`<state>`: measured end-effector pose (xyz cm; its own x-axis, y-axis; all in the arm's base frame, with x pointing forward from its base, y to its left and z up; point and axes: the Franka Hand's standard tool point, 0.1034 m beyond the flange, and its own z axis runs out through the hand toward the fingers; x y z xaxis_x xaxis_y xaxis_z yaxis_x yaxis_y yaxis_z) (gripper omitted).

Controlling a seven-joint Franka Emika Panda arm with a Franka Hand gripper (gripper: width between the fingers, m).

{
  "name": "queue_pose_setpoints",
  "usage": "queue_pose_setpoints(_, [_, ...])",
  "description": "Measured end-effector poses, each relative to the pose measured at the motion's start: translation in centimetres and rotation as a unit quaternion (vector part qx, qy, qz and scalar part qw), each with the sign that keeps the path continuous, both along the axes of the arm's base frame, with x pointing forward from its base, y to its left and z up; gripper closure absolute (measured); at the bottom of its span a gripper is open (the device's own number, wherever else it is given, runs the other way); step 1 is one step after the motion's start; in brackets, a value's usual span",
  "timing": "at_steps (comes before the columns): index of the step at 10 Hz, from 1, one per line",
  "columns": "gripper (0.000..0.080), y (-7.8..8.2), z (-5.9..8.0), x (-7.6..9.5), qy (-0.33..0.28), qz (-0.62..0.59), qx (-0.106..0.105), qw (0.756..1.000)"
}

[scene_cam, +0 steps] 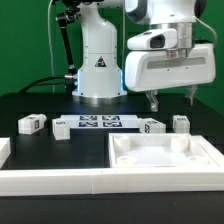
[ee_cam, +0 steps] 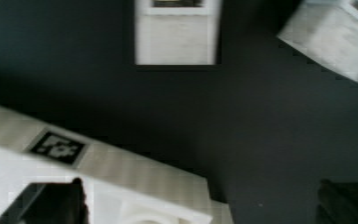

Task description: Assemble square table

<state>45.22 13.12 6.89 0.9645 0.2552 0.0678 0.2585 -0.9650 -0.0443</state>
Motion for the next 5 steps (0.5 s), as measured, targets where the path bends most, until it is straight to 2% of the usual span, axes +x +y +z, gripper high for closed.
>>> queue_pose_setpoints(3, [0.015,0.2,0.0,-0.1,0.009,-0.088,0.013,0.996])
queue_pose_setpoints(5, [0.015,1.3,-0.3,-0.8,0.018,-0.193,0.024,0.981])
